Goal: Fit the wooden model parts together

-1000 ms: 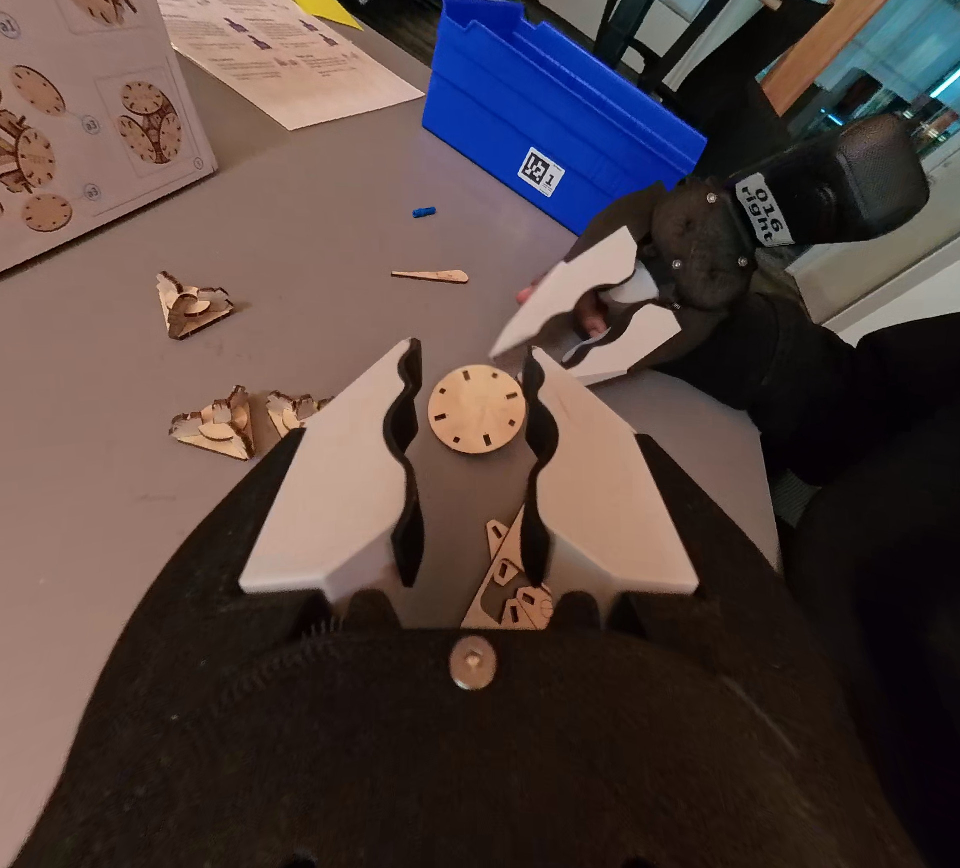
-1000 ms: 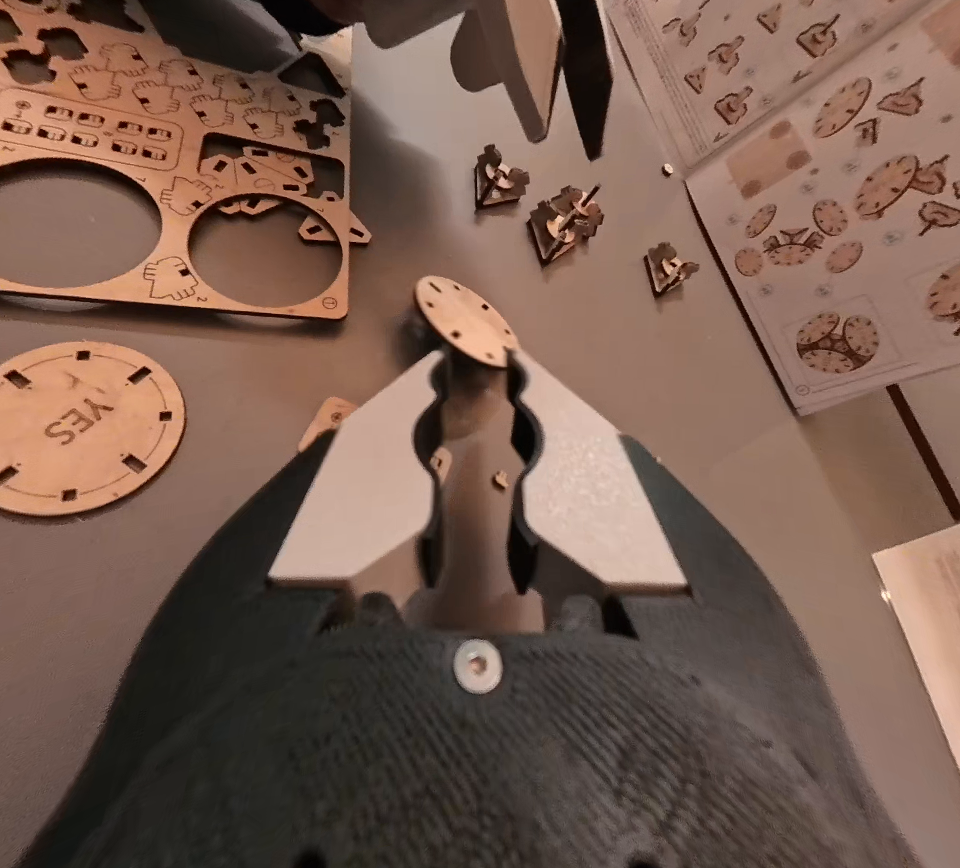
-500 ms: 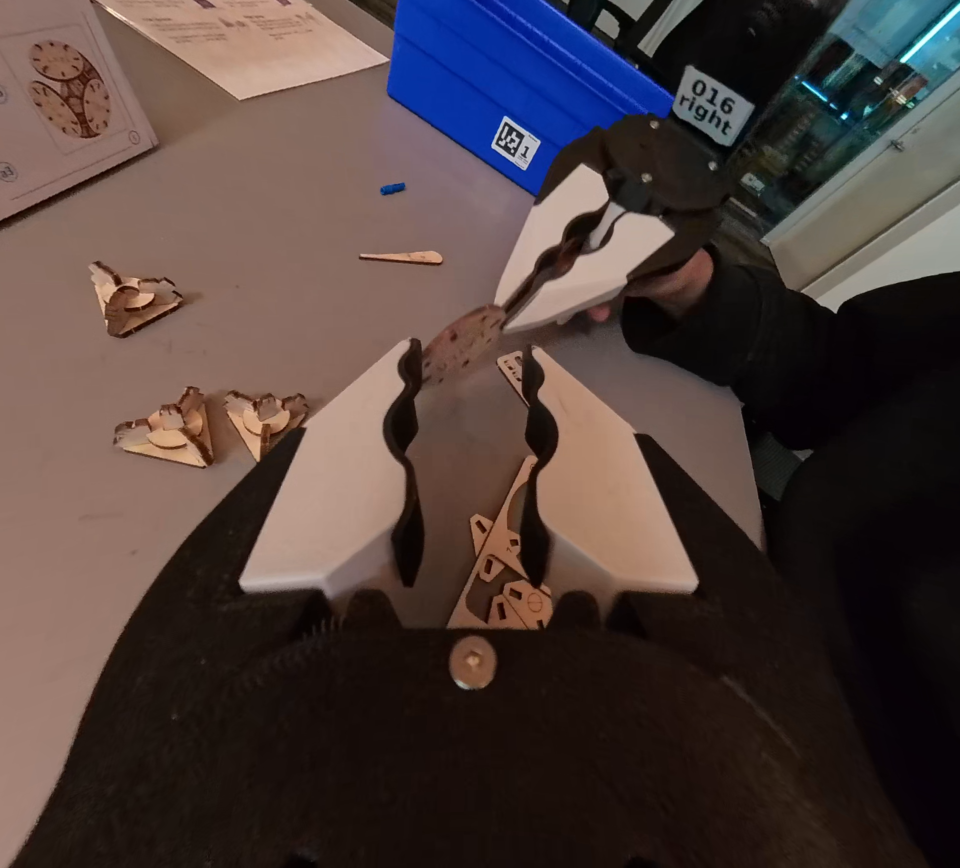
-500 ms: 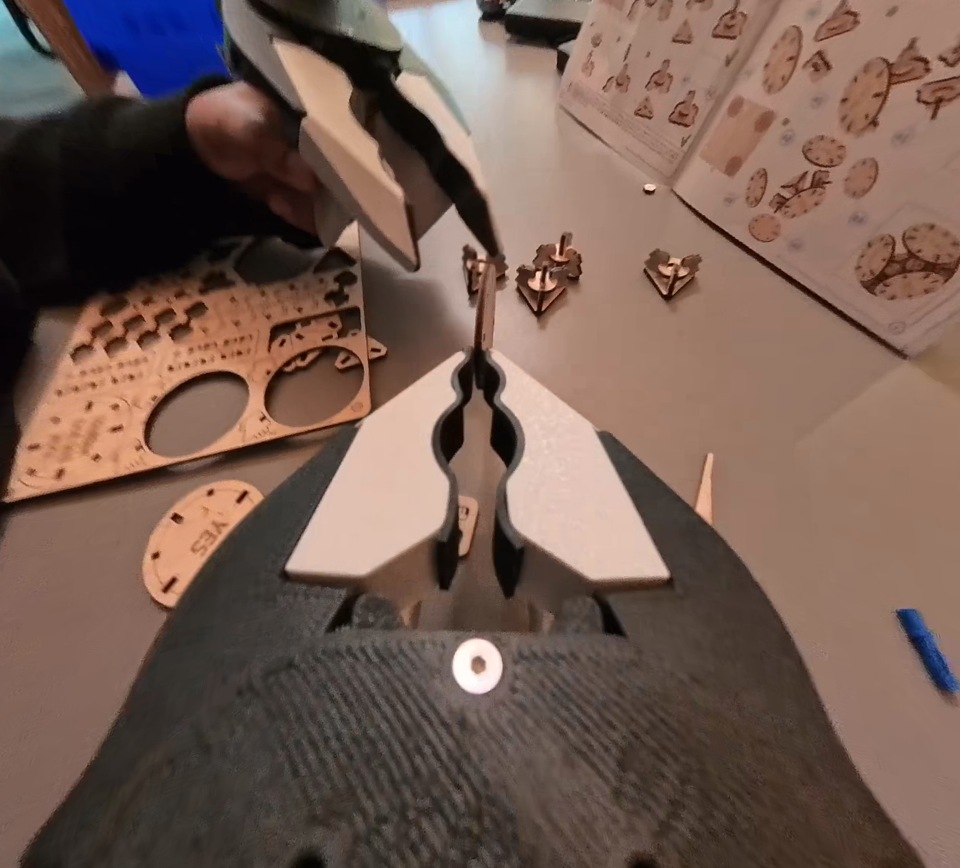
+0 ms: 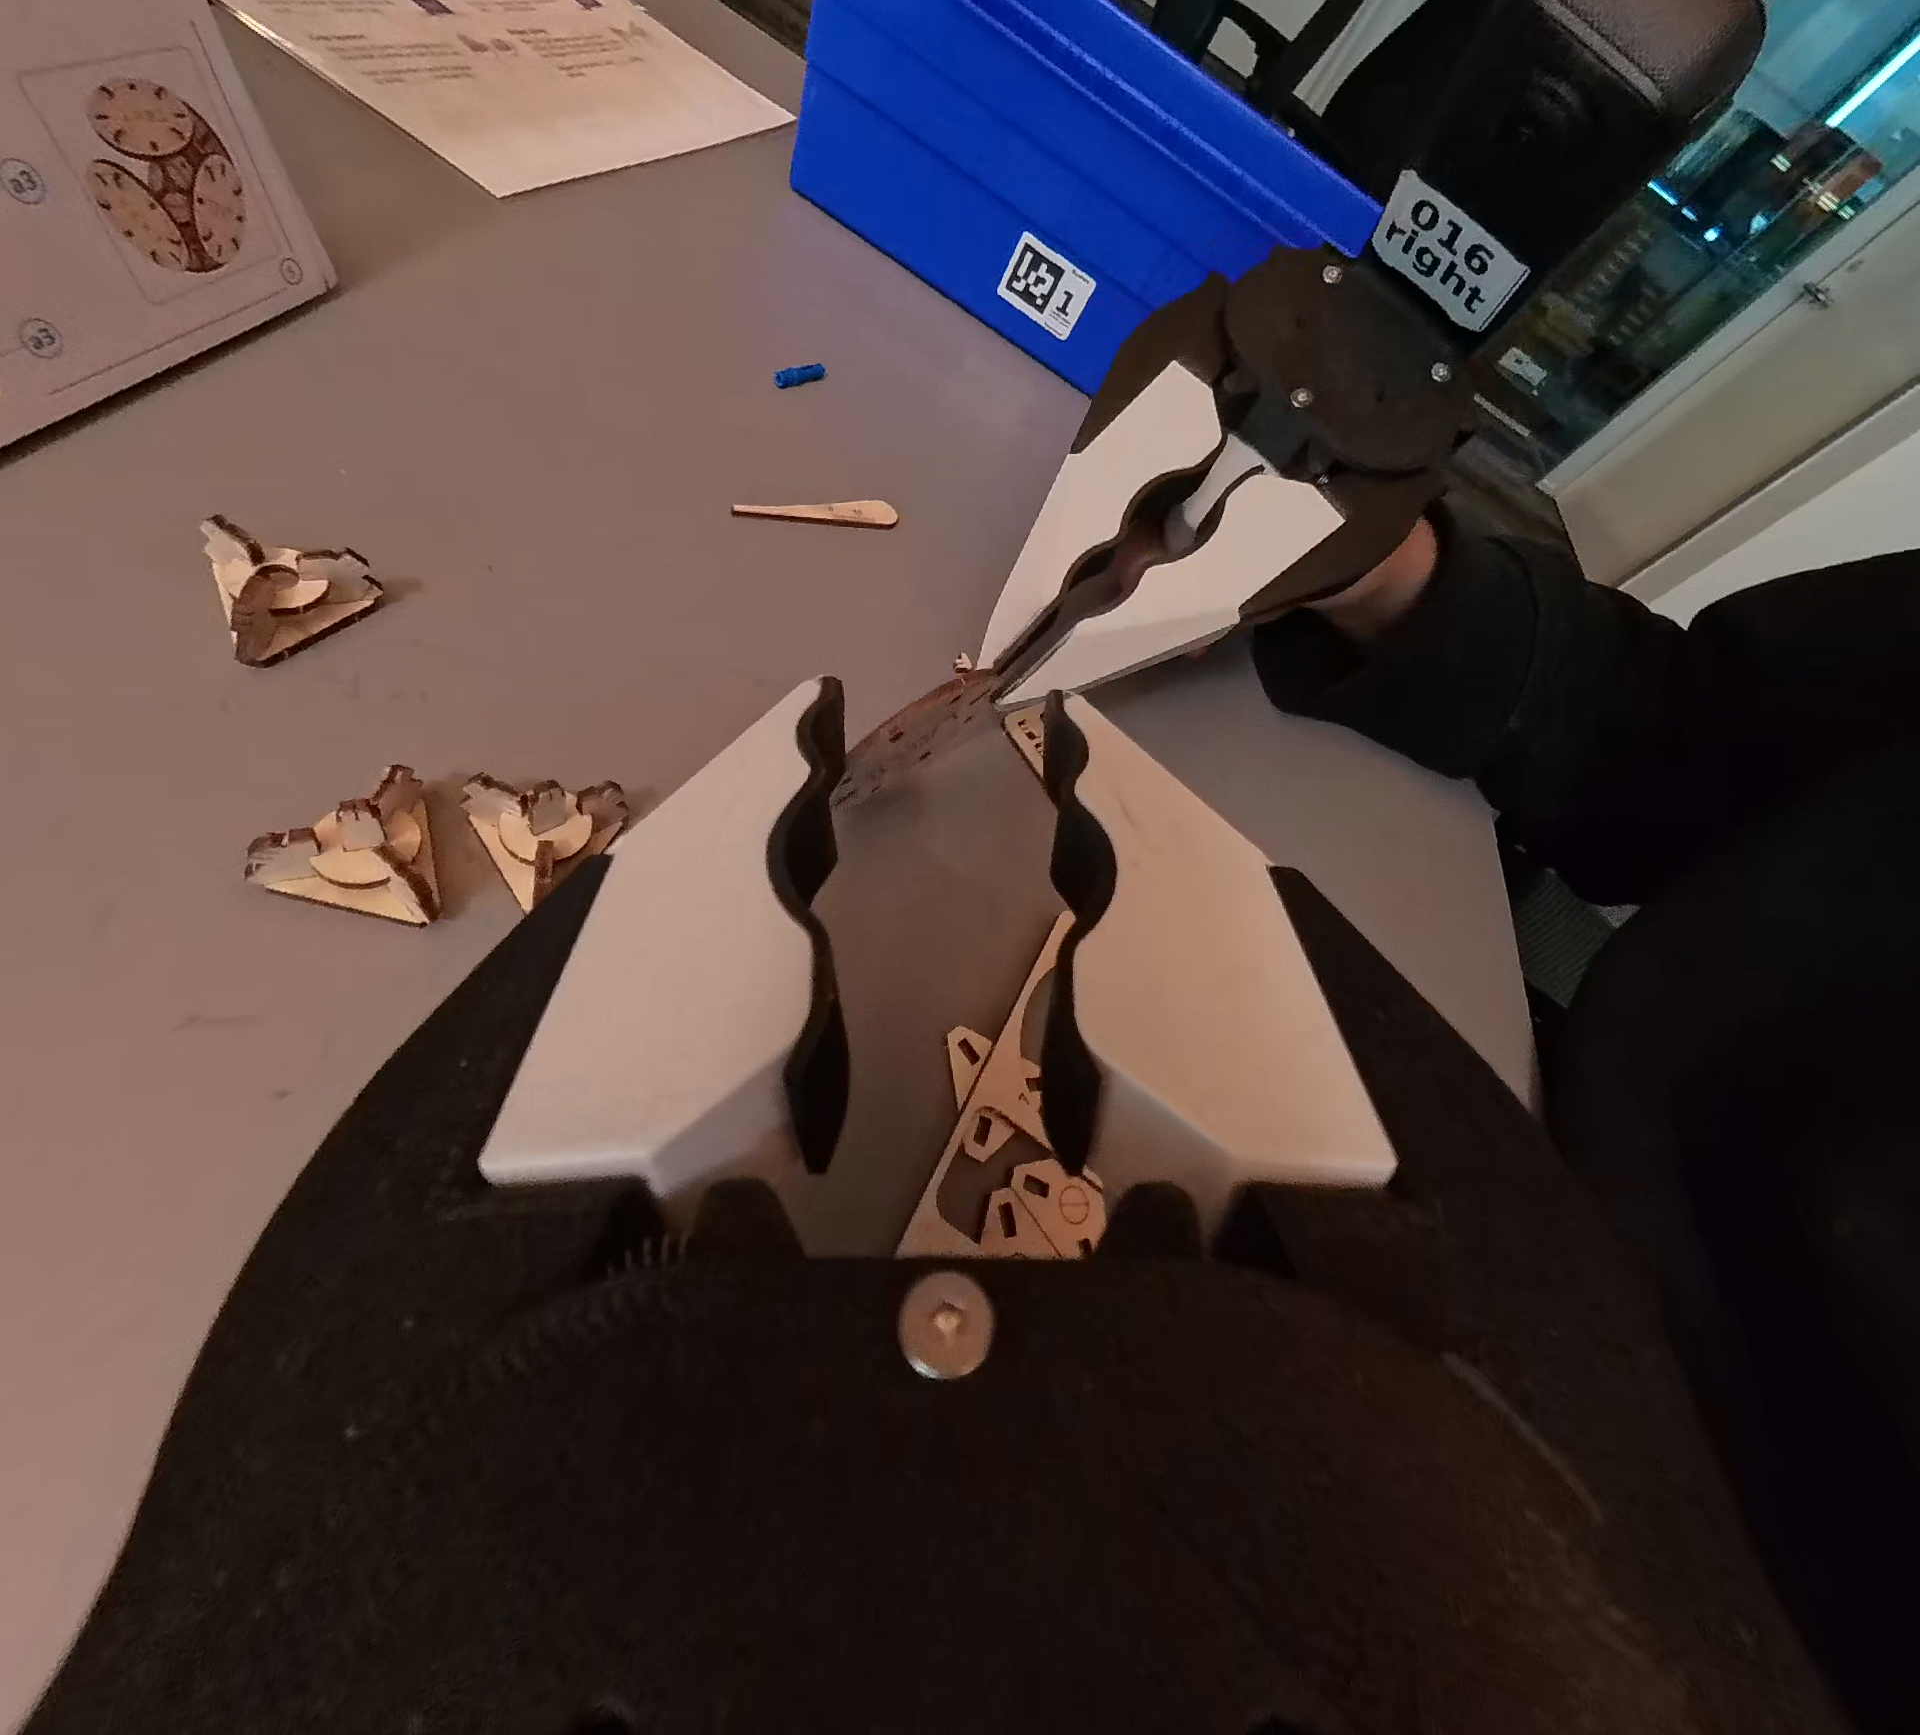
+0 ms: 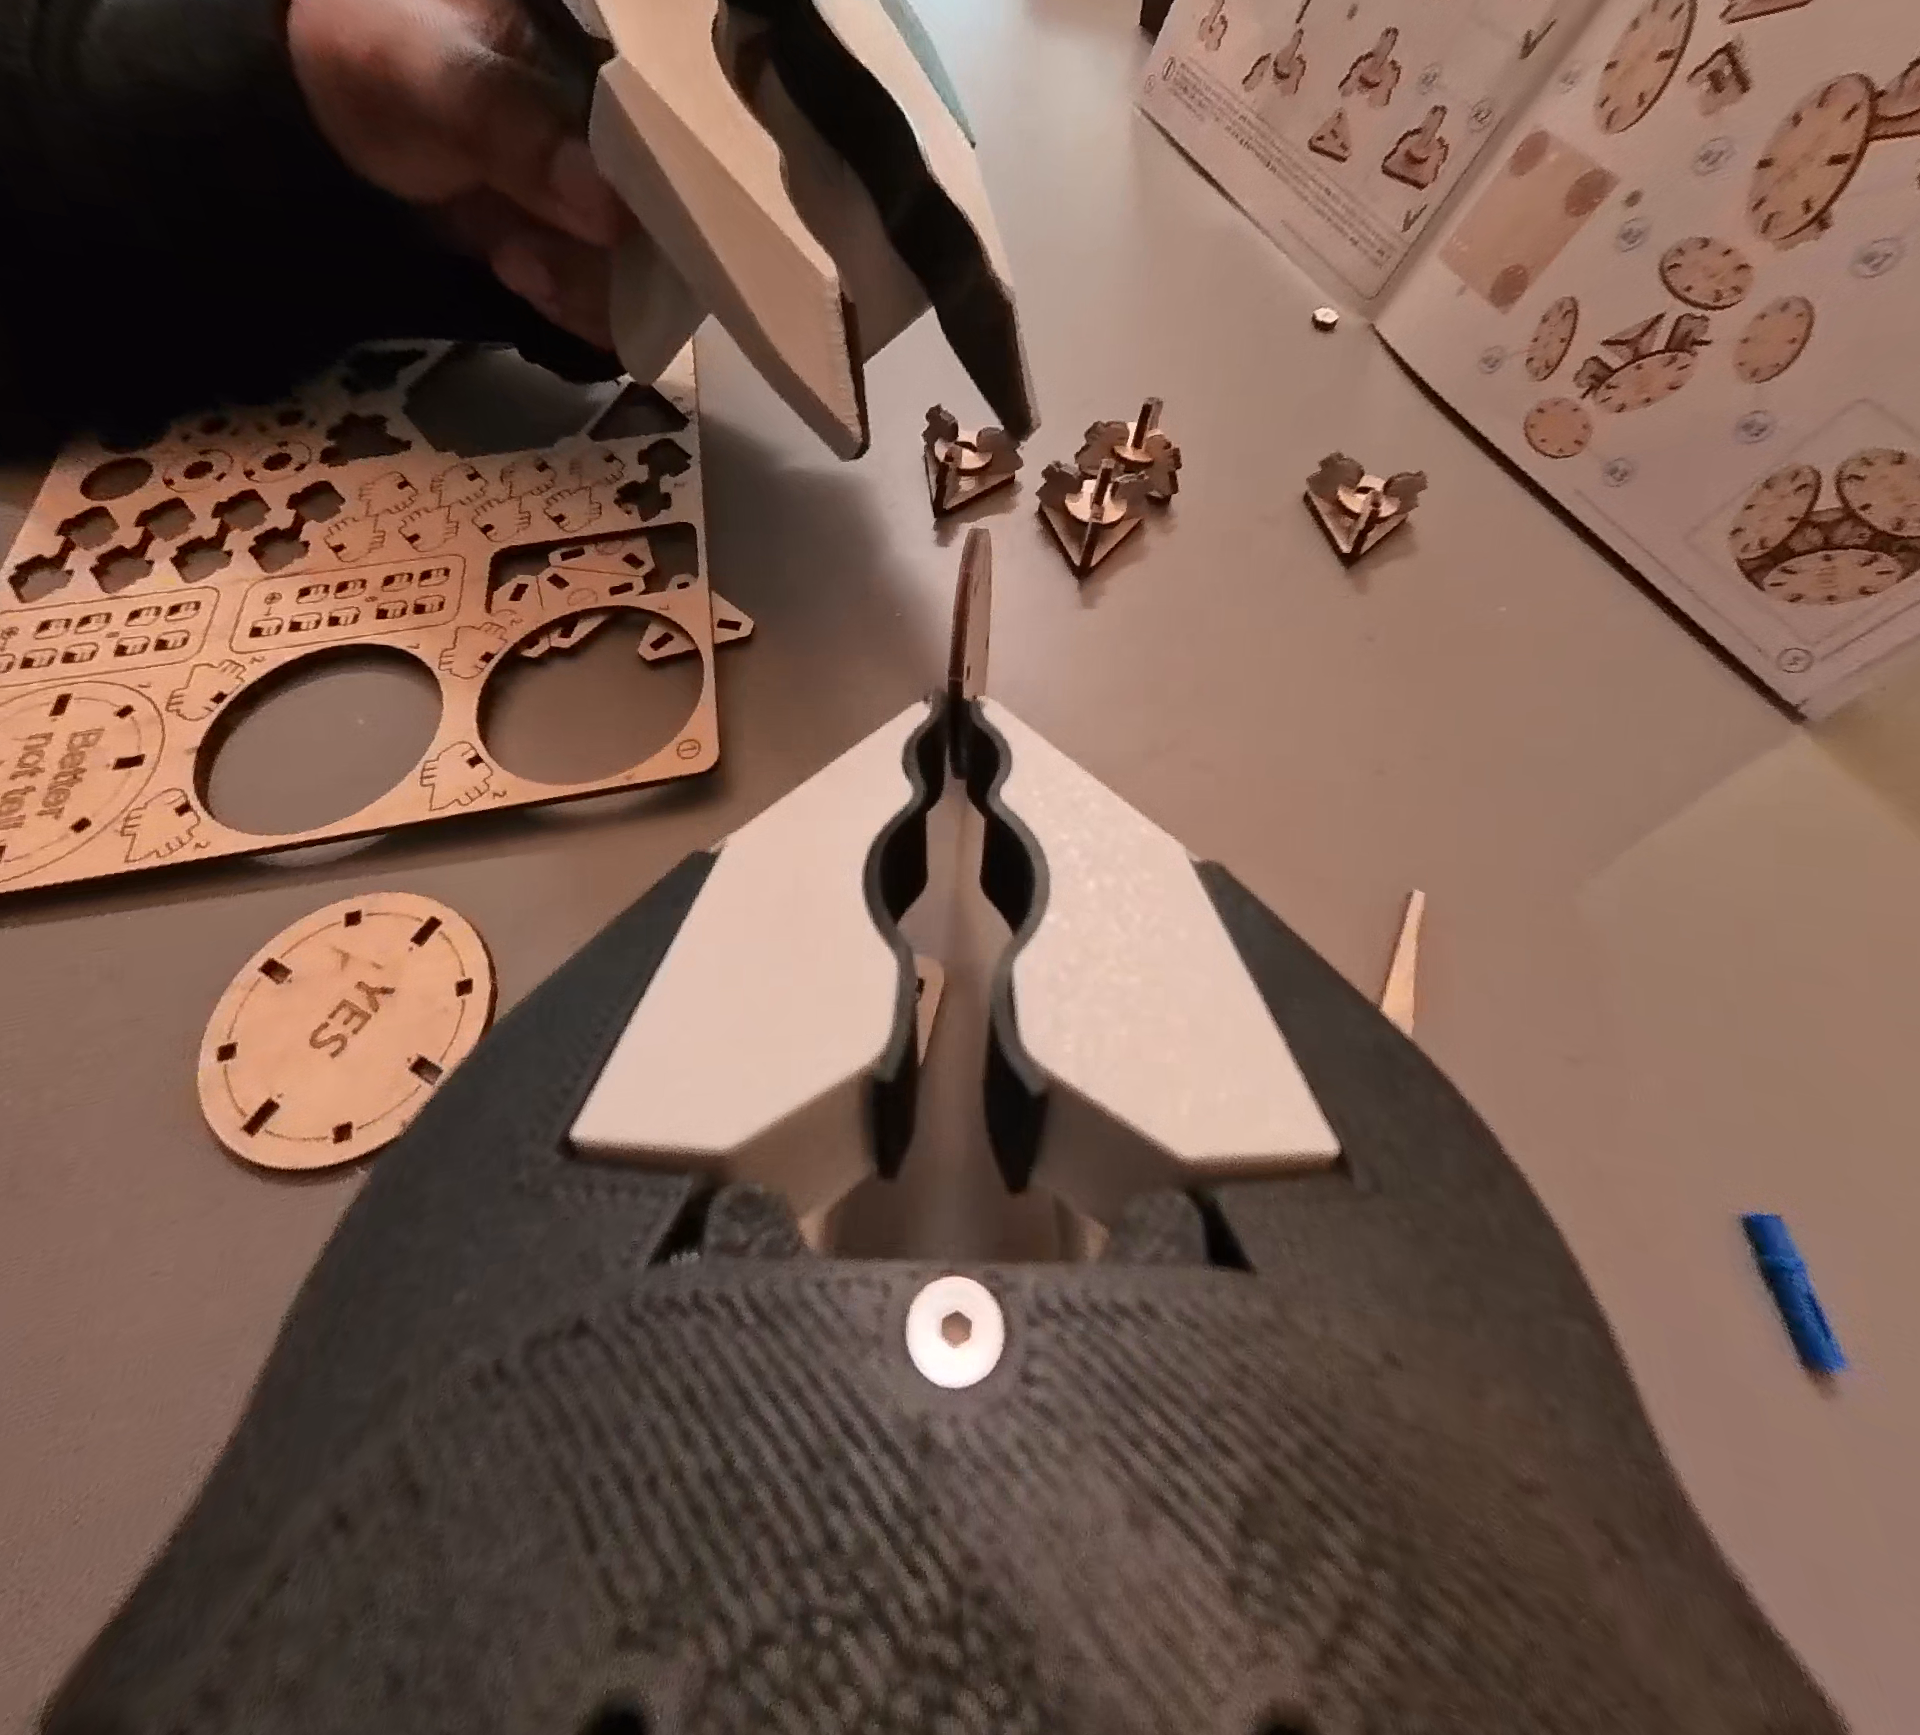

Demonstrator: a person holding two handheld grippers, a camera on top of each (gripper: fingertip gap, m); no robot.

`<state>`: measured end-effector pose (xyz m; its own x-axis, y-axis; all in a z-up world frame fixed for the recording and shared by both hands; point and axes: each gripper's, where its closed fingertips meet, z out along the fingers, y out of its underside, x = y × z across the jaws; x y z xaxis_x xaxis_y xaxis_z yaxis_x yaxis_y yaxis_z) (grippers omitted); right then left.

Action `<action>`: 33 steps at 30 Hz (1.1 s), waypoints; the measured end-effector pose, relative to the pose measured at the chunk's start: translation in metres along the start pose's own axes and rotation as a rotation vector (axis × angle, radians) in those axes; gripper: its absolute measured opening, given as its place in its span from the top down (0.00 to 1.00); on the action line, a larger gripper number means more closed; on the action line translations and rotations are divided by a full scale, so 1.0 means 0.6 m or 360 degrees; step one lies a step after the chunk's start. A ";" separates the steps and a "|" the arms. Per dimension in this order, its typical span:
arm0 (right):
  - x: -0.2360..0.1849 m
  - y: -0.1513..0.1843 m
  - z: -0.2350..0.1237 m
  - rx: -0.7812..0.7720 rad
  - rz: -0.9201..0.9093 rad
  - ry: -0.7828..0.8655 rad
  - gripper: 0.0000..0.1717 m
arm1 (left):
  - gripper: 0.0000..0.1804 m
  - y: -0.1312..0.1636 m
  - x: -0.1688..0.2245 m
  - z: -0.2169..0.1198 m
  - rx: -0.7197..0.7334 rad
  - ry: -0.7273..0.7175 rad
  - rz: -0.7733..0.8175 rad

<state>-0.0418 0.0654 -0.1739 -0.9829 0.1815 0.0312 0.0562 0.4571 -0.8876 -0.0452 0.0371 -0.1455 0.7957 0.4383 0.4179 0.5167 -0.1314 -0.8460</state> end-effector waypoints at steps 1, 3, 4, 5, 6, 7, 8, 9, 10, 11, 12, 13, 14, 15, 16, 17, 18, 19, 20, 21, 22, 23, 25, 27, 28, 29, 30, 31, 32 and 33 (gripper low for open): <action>0.001 0.000 0.000 0.0001 0.0000 0.0003 1.00 | 0.80 0.000 -0.001 0.000 0.0001 -0.0005 0.0000; 0.003 -0.001 -0.002 0.0002 -0.0002 0.0012 1.00 | 0.80 0.000 -0.002 -0.001 0.0002 -0.0009 -0.0001; 0.003 -0.001 -0.002 0.0001 -0.0004 0.0017 1.00 | 0.80 -0.001 -0.002 -0.001 0.0004 -0.0009 -0.0002; 0.003 -0.001 -0.003 0.0000 -0.0007 0.0019 1.00 | 0.80 -0.001 -0.002 -0.001 0.0005 -0.0010 -0.0003; 0.003 -0.001 -0.003 0.0001 -0.0008 0.0018 1.00 | 0.80 -0.001 -0.002 -0.001 0.0005 -0.0011 -0.0003; 0.002 -0.001 -0.002 0.0002 -0.0010 0.0016 1.00 | 0.80 -0.001 -0.003 -0.001 0.0004 -0.0013 -0.0003; 0.001 -0.001 -0.002 0.0000 -0.0012 0.0013 1.00 | 0.80 -0.001 -0.003 -0.001 0.0004 -0.0014 -0.0003; 0.000 -0.001 -0.002 -0.0004 -0.0014 0.0009 1.00 | 0.80 -0.001 -0.003 -0.001 0.0005 -0.0015 -0.0003; -0.001 -0.001 -0.001 -0.0008 -0.0017 0.0007 1.00 | 0.80 -0.001 -0.003 -0.001 0.0005 -0.0017 -0.0004; -0.002 0.000 -0.001 -0.0012 -0.0020 0.0006 1.00 | 0.80 -0.001 -0.004 -0.001 0.0003 -0.0017 -0.0004; -0.002 0.001 -0.001 -0.0017 -0.0025 0.0007 1.00 | 0.80 0.000 -0.004 -0.001 0.0002 -0.0020 -0.0004; -0.002 0.001 0.000 -0.0023 -0.0030 0.0010 1.00 | 0.80 0.000 -0.005 -0.001 0.0001 -0.0024 -0.0005; -0.002 0.002 0.000 -0.0028 -0.0035 0.0012 1.00 | 0.80 0.000 -0.006 -0.001 0.0000 -0.0031 -0.0005; -0.003 0.003 0.001 -0.0033 -0.0038 0.0011 1.00 | 0.80 0.001 -0.008 -0.001 -0.0004 -0.0039 -0.0005; -0.003 0.004 0.002 -0.0037 -0.0039 0.0008 1.00 | 0.80 0.002 -0.009 0.000 -0.0008 -0.0043 -0.0005; -0.004 0.005 0.003 -0.0041 -0.0041 0.0006 1.00 | 0.80 0.003 -0.009 0.000 -0.0010 -0.0043 -0.0007; -0.005 0.005 0.003 -0.0045 -0.0044 0.0004 1.00 | 0.80 0.003 -0.009 0.000 -0.0011 -0.0042 -0.0010; -0.006 0.006 0.004 -0.0048 -0.0047 0.0003 1.00 | 0.80 0.003 -0.009 0.000 -0.0011 -0.0041 -0.0010; -0.006 0.006 0.005 -0.0049 -0.0050 0.0003 1.00 | 0.80 0.003 -0.010 0.000 -0.0011 -0.0043 -0.0009; -0.006 0.006 0.005 -0.0050 -0.0053 0.0004 1.00 | 0.80 0.003 -0.010 0.000 -0.0010 -0.0045 -0.0007; -0.006 0.006 0.004 -0.0052 -0.0058 0.0009 1.00 | 0.80 0.003 -0.010 0.000 -0.0009 -0.0046 -0.0008; -0.005 0.006 0.005 -0.0054 -0.0064 0.0014 1.00 | 0.80 0.003 -0.010 0.000 -0.0009 -0.0046 -0.0010; -0.005 0.007 0.004 -0.0060 -0.0072 0.0019 1.00 | 0.80 0.003 -0.011 0.000 -0.0009 -0.0047 -0.0012; -0.005 0.008 0.005 -0.0068 -0.0088 0.0028 1.00 | 0.80 0.003 -0.011 0.000 -0.0010 -0.0050 -0.0013; -0.005 0.009 0.005 -0.0076 -0.0099 0.0033 1.00 | 0.80 0.003 -0.011 0.000 -0.0009 -0.0051 -0.0012; -0.005 0.010 0.005 -0.0087 -0.0116 0.0037 1.00 | 0.80 0.003 -0.011 0.000 -0.0008 -0.0052 -0.0012; -0.006 0.011 0.006 -0.0096 -0.0138 0.0042 1.00 | 0.80 0.003 -0.012 0.000 -0.0009 -0.0053 -0.0014; -0.007 0.012 0.006 -0.0101 -0.0166 0.0046 1.00 | 0.80 0.004 -0.012 0.000 -0.0015 -0.0051 -0.0022; -0.008 0.012 0.007 -0.0106 -0.0197 0.0053 1.00 | 0.81 0.005 -0.011 0.000 -0.0020 -0.0048 -0.0032; -0.009 0.013 0.008 -0.0114 -0.0231 0.0061 1.00 | 0.81 0.005 -0.011 0.000 -0.0021 -0.0044 -0.0039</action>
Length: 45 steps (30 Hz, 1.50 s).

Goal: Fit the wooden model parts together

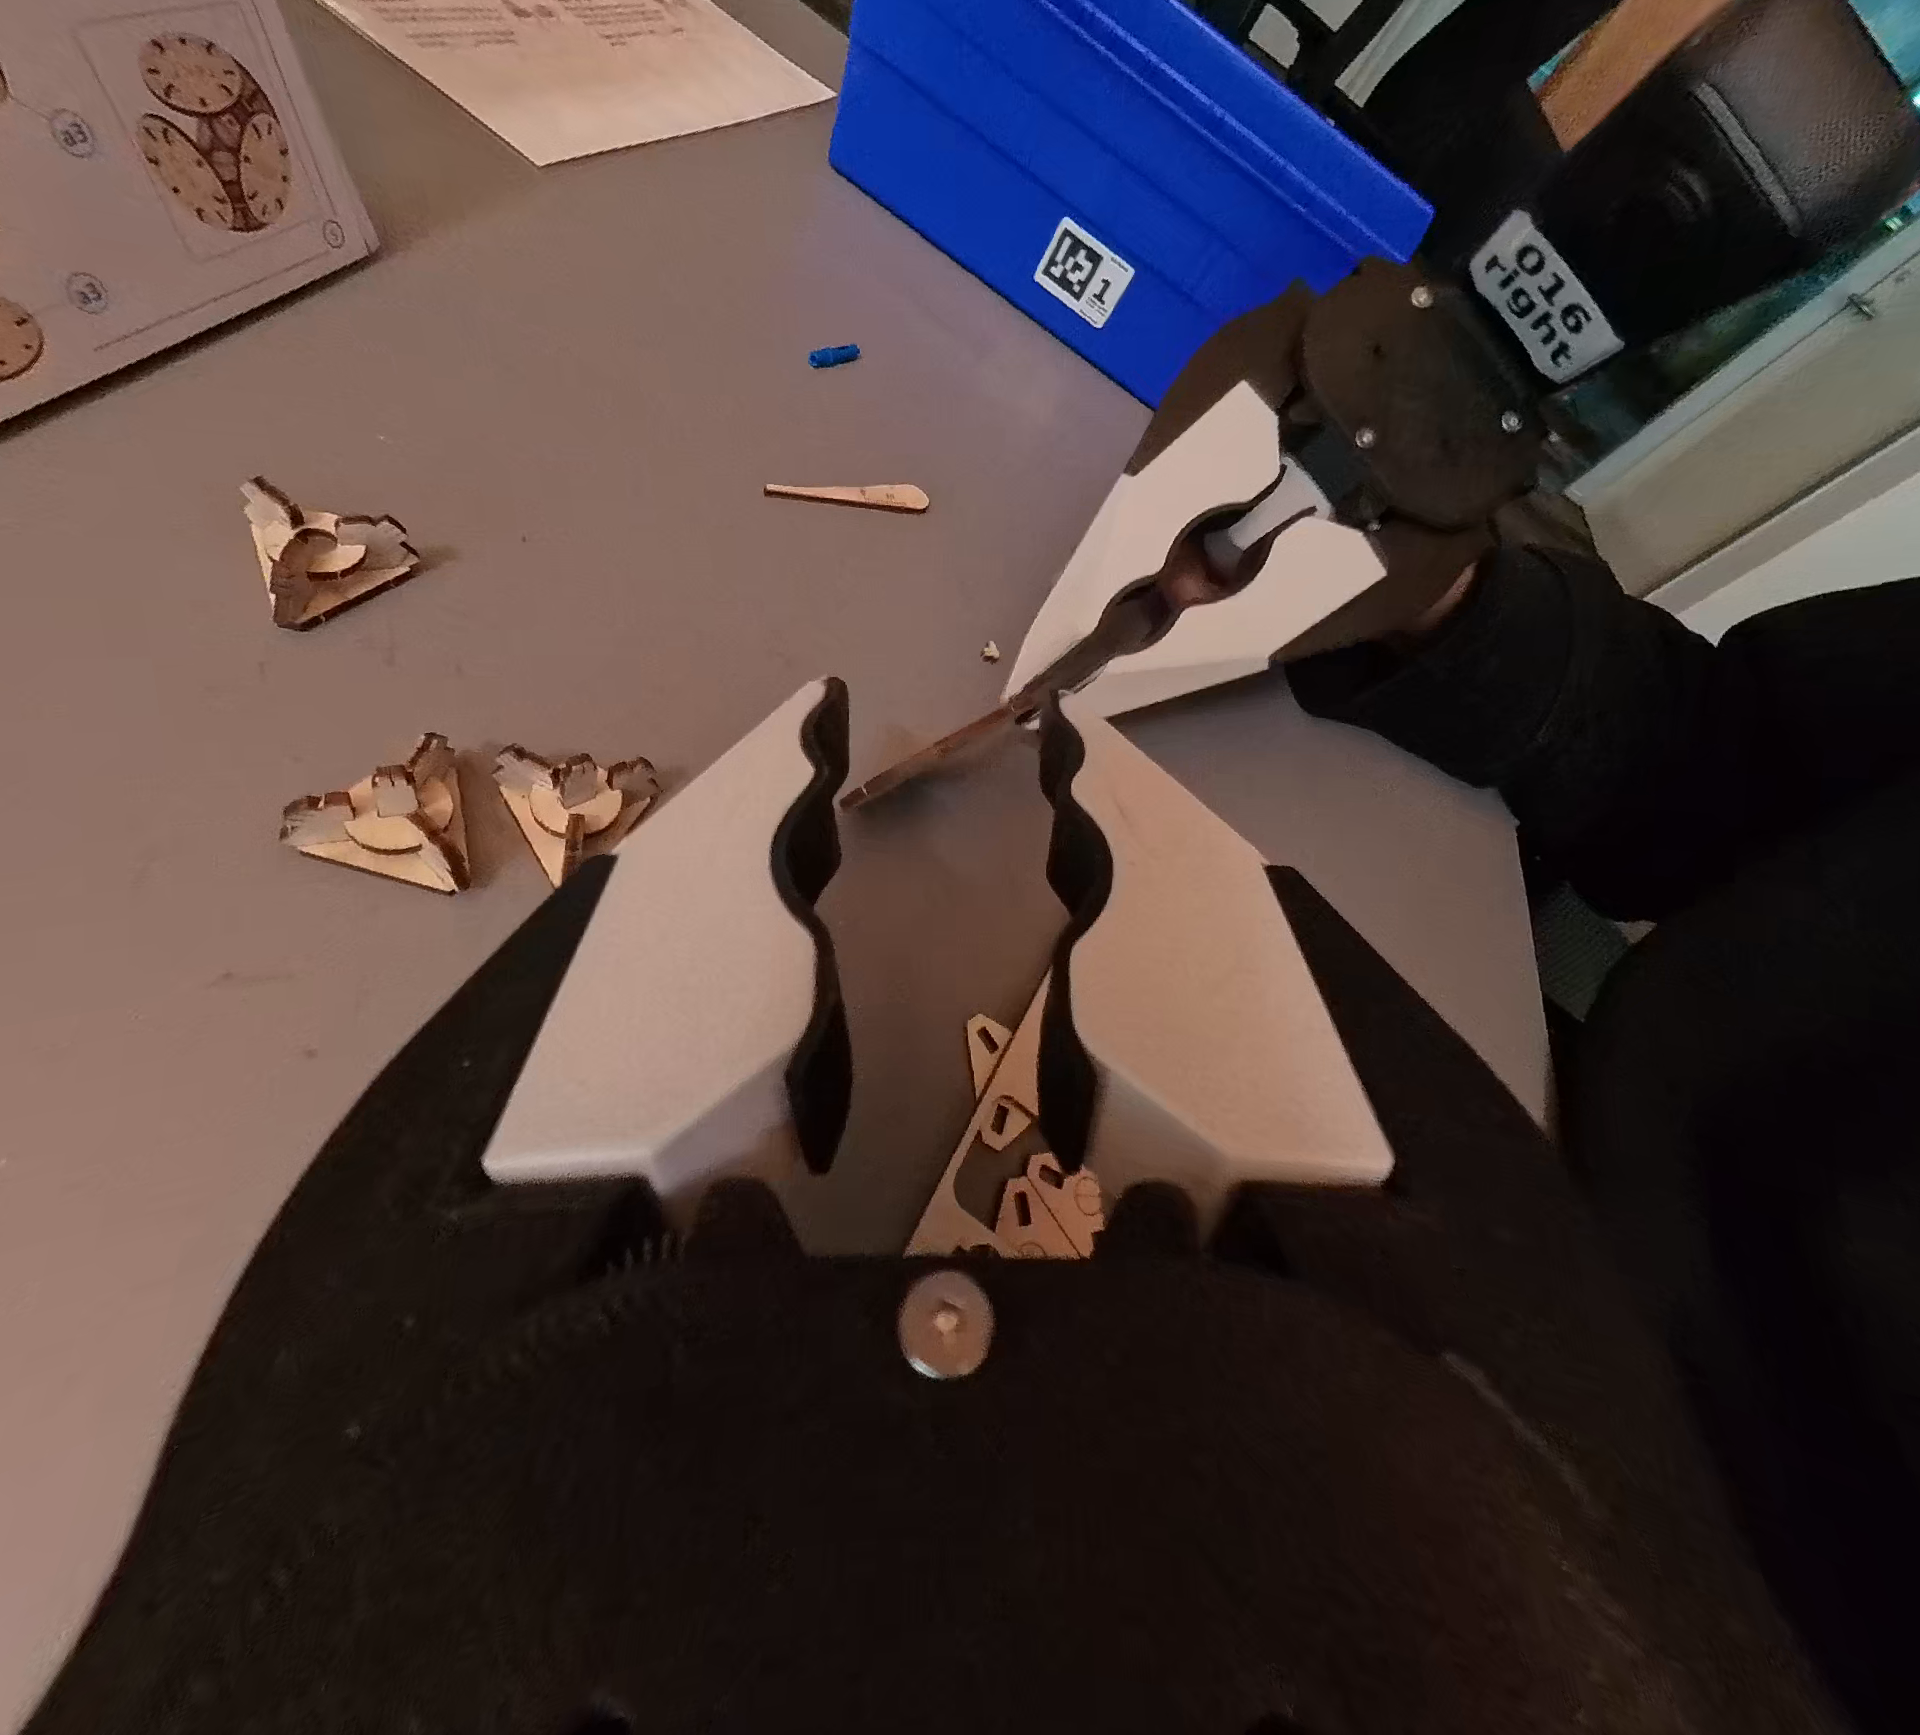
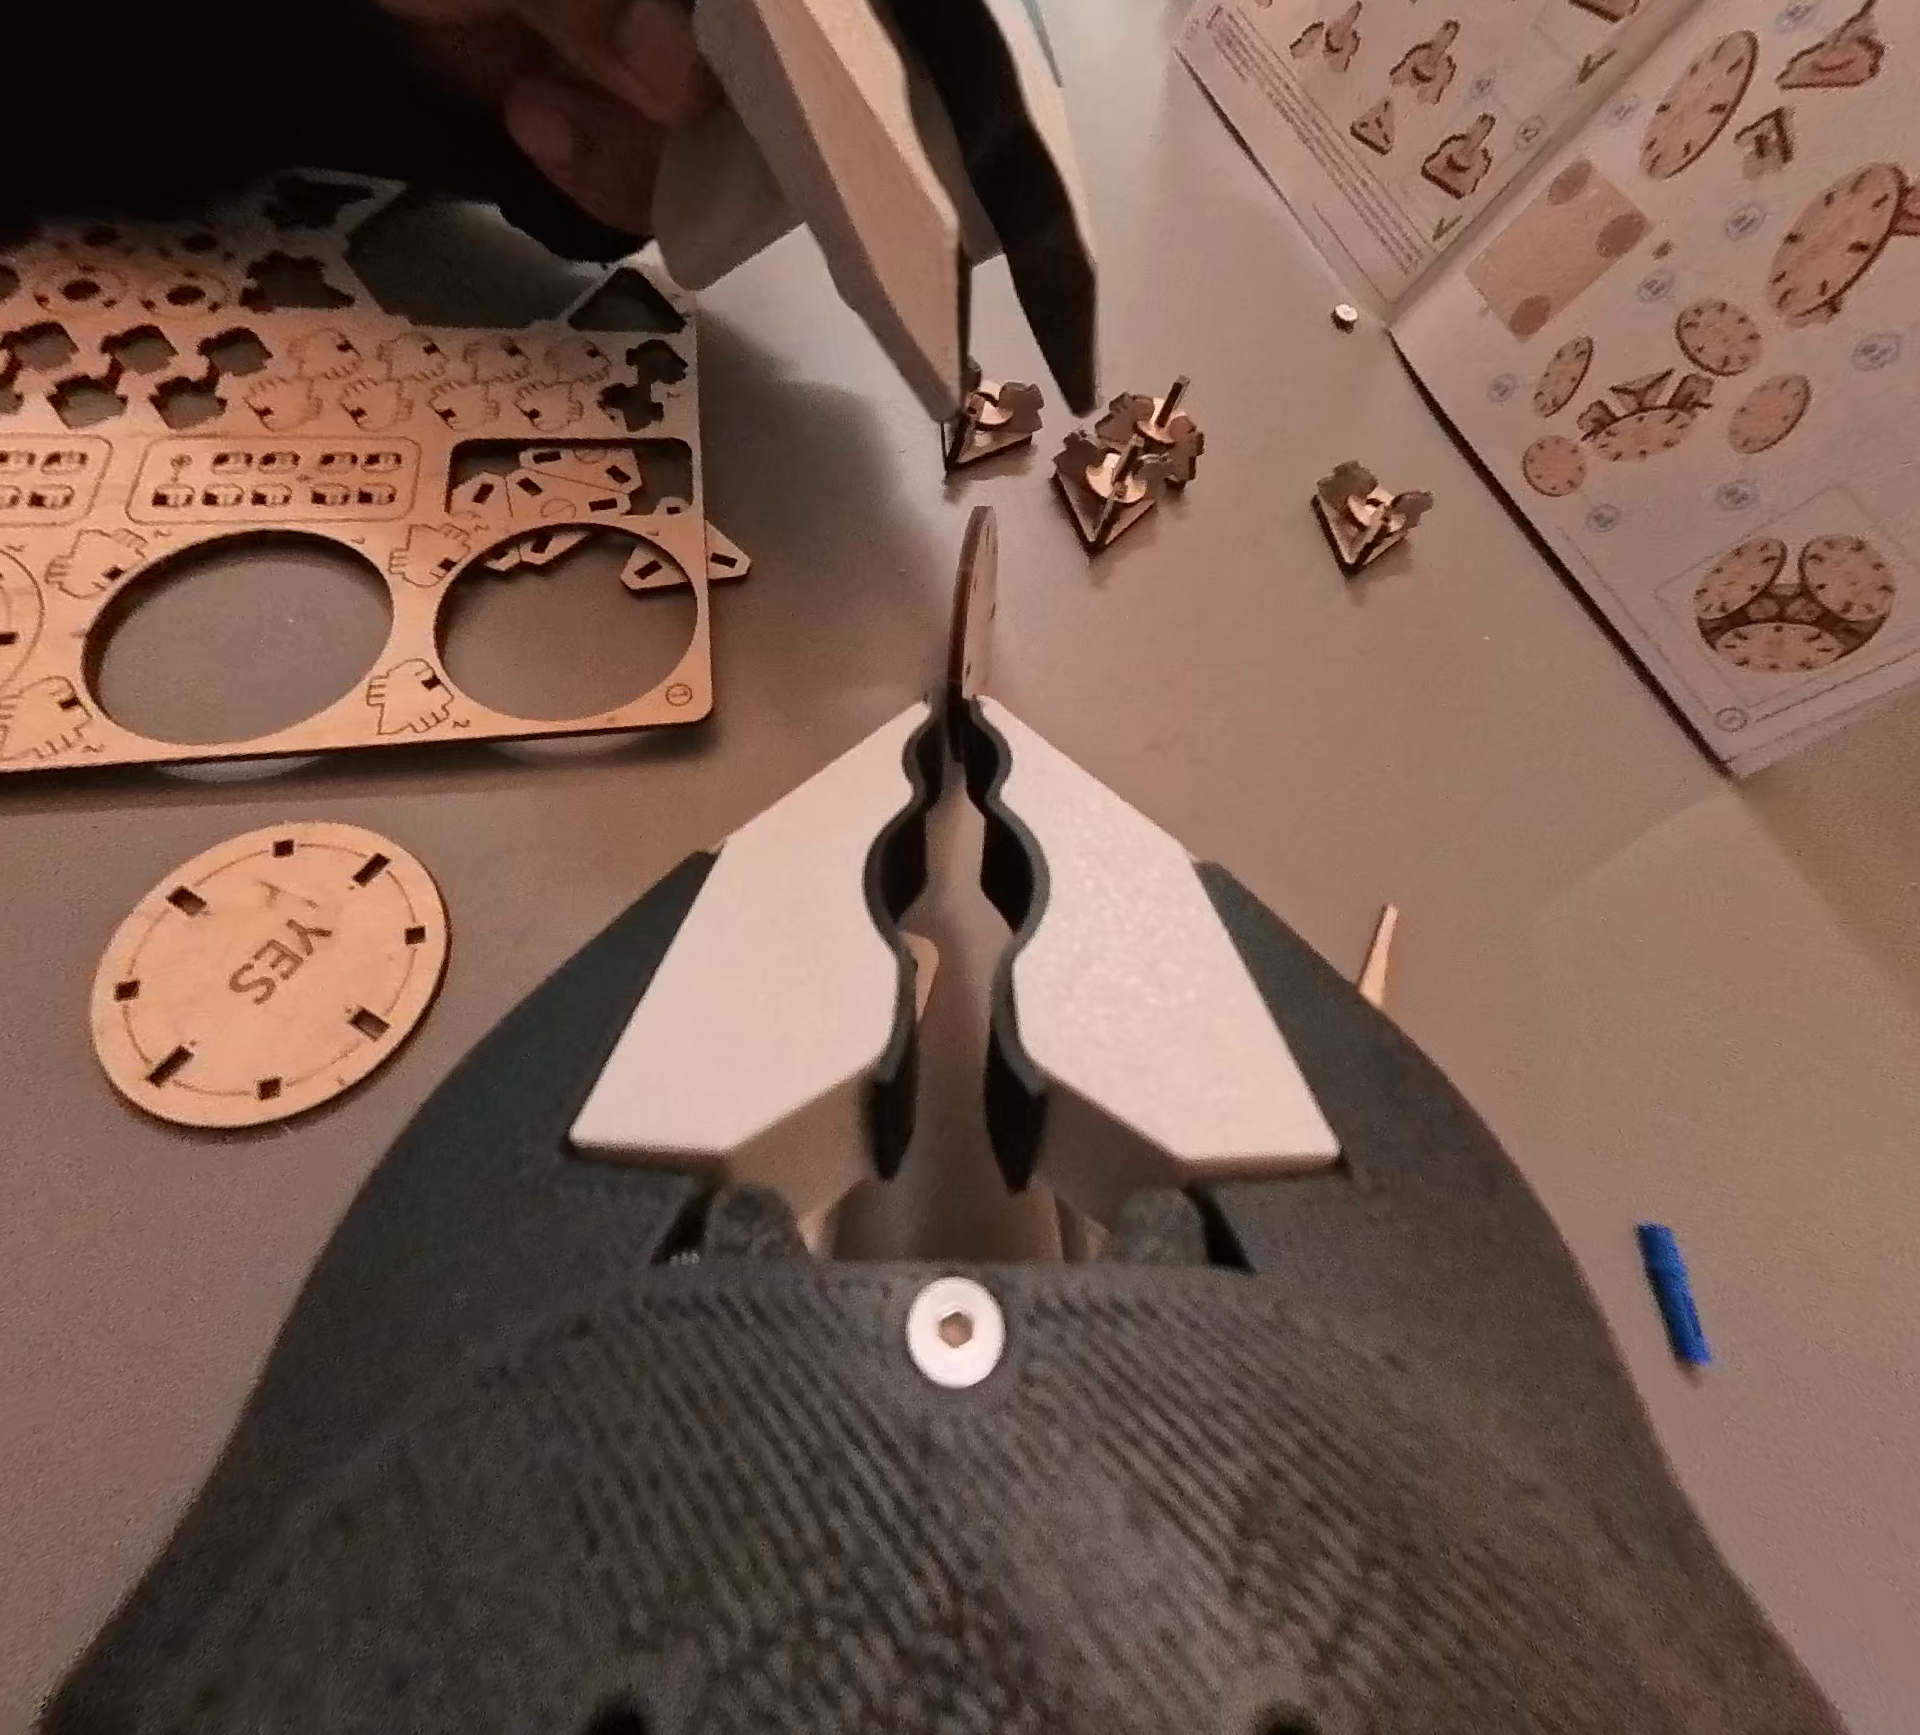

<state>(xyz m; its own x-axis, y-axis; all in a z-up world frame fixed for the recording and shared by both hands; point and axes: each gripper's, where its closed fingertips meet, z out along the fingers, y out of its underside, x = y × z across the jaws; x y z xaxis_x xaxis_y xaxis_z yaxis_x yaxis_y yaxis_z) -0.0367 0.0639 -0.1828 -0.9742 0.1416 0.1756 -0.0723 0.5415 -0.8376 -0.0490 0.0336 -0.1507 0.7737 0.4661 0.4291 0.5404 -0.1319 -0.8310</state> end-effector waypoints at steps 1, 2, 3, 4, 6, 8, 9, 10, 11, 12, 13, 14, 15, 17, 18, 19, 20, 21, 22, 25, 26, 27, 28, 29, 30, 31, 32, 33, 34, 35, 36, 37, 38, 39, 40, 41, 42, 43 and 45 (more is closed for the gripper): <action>-0.001 0.001 0.001 -0.0010 -0.0036 0.0012 1.00 | 0.81 0.000 0.000 0.000 0.0003 0.0001 -0.0004; -0.001 0.003 0.002 -0.0022 -0.0072 0.0025 0.99 | 0.81 -0.001 -0.001 -0.001 0.0005 -0.0001 -0.0005; -0.002 0.004 0.003 -0.0035 -0.0107 0.0036 0.99 | 0.81 -0.001 -0.001 -0.001 0.0007 -0.0003 -0.0004; -0.002 0.006 0.004 -0.0048 -0.0141 0.0050 0.99 | 0.81 -0.002 -0.001 -0.002 0.0008 -0.0007 -0.0002; 0.000 0.010 0.006 -0.0075 -0.0204 0.0093 0.99 | 0.81 -0.003 -0.004 -0.006 -0.0003 -0.0032 0.0022; 0.005 0.013 0.007 -0.0103 -0.0254 0.0140 0.96 | 0.81 -0.009 -0.010 -0.018 -0.0007 -0.0099 0.0078; 0.004 0.014 0.007 -0.0111 -0.0264 0.0137 0.94 | 0.81 -0.016 -0.014 -0.027 0.0004 -0.0148 0.0108; 0.003 0.015 0.008 -0.0116 -0.0262 0.0130 0.92 | 0.81 -0.023 -0.019 -0.037 0.0019 -0.0199 0.0131; 0.002 0.014 0.008 -0.0115 -0.0256 0.0124 0.91 | 0.81 -0.031 -0.022 -0.047 0.0036 -0.0247 0.0146; 0.002 0.013 0.008 -0.0106 -0.0247 0.0120 0.90 | 0.81 -0.035 -0.024 -0.056 0.0045 -0.0286 0.0146; 0.002 0.012 0.007 -0.0095 -0.0232 0.0117 0.90 | 0.81 -0.036 -0.023 -0.065 0.0039 -0.0308 0.0134; 0.004 0.012 0.006 -0.0088 -0.0214 0.0116 0.90 | 0.81 -0.032 -0.017 -0.071 0.0011 -0.0309 0.0119; 0.005 0.012 0.005 -0.0084 -0.0194 0.0116 0.90 | 0.80 -0.020 -0.007 -0.076 -0.0044 -0.0290 0.0113; 0.010 0.010 0.003 -0.0074 -0.0148 0.0122 0.90 | 0.80 0.020 0.021 -0.085 -0.0223 -0.0210 0.0114; 0.012 0.009 0.002 -0.0070 -0.0128 0.0129 0.90 | 0.79 0.045 0.034 -0.090 -0.0320 -0.0178 0.0105; 0.013 0.007 0.001 -0.0065 -0.0115 0.0136 0.90 | 0.79 0.069 0.046 -0.096 -0.0400 -0.0158 0.0103; 0.015 0.005 0.000 -0.0058 -0.0108 0.0147 0.90 | 0.79 0.091 0.056 -0.100 -0.0461 -0.0149 0.0114; 0.017 0.004 -0.001 -0.0053 -0.0105 0.0163 0.90 | 0.79 0.110 0.061 -0.104 -0.0503 -0.0170 0.0129; 0.020 0.003 -0.002 -0.0050 -0.0104 0.0177 0.91 | 0.78 0.126 0.060 -0.107 -0.0532 -0.0228 0.0145; 0.032 0.002 -0.007 -0.0046 -0.0102 0.0247 0.92 | 0.76 0.163 0.024 -0.113 -0.0594 -0.0503 0.0207; 0.047 0.005 -0.012 -0.0064 -0.0086 0.0326 0.93 | 0.77 0.173 0.003 -0.118 -0.0619 -0.0618 0.0206; 0.068 0.011 -0.022 -0.0092 -0.0057 0.0423 0.94 | 0.79 0.173 -0.003 -0.120 -0.0592 -0.0645 0.0210; 0.088 0.017 -0.033 -0.0112 -0.0012 0.0506 0.95 | 0.80 0.171 -0.009 -0.123 -0.0554 -0.0678 0.0179; 0.105 0.020 -0.046 -0.0103 0.0051 0.0564 0.95 | 0.83 0.171 -0.016 -0.130 -0.0545 -0.0718 0.0145; 0.117 0.021 -0.058 -0.0070 0.0121 0.0595 0.95 | 0.83 0.172 -0.021 -0.136 -0.0540 -0.0738 0.0126; 0.126 0.019 -0.069 -0.0020 0.0190 0.0608 0.95 | 0.85 0.173 -0.025 -0.143 -0.0541 -0.0759 0.0115; 0.133 0.016 -0.077 0.0037 0.0252 0.0611 0.95 | 0.85 0.175 -0.028 -0.150 -0.0550 -0.0773 0.0107; 0.136 0.013 -0.084 0.0091 0.0304 0.0602 0.95 | 0.86 0.176 -0.033 -0.158 -0.0548 -0.0800 0.0098; 0.137 0.009 -0.088 0.0132 0.0344 0.0582 0.95 | 0.87 0.178 -0.042 -0.170 -0.0556 -0.0849 0.0095; 0.135 0.007 -0.090 0.0156 0.0371 0.0555 0.95 | 0.93 0.180 -0.055 -0.184 -0.0572 -0.0927 0.0101; 0.131 0.006 -0.089 0.0165 0.0385 0.0521 0.94 | 0.90 0.183 -0.065 -0.198 -0.0585 -0.0984 0.0117; 0.123 0.006 -0.086 0.0163 0.0386 0.0470 0.94 | 0.87 0.188 -0.072 -0.209 -0.0608 -0.1005 0.0109; 0.114 0.007 -0.082 0.0146 0.0387 0.0419 0.94 | 0.86 0.191 -0.076 -0.219 -0.0596 -0.1011 0.0077; 0.109 0.009 -0.079 0.0124 0.0388 0.0390 0.94 | 0.87 0.192 -0.081 -0.227 -0.0572 -0.1009 0.0037; 0.104 0.011 -0.076 0.0109 0.0382 0.0368 0.94 | 0.87 0.193 -0.086 -0.237 -0.0546 -0.1021 -0.0005; 0.099 0.012 -0.073 0.0098 0.0374 0.0347 0.94 | 0.88 0.194 -0.093 -0.249 -0.0529 -0.1047 -0.0036; 0.096 0.013 -0.070 0.0086 0.0370 0.0337 0.94 | 0.88 0.195 -0.101 -0.260 -0.0521 -0.1082 -0.0052; 0.094 0.014 -0.068 0.0078 0.0369 0.0330 0.94 | 0.88 0.196 -0.108 -0.271 -0.0516 -0.1112 -0.0063; 0.092 0.016 -0.063 0.0063 0.0369 0.0322 0.94 | 0.88 0.198 -0.117 -0.286 -0.0496 -0.1129 -0.0092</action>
<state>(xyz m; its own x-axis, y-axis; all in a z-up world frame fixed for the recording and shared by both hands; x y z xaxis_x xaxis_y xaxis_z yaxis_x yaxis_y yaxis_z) -0.0830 0.1086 -0.1618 -0.9038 0.4216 0.0736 0.1346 0.4432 -0.8862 0.0178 -0.1650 -0.2184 0.4014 0.9144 0.0521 0.7228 -0.2813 -0.6312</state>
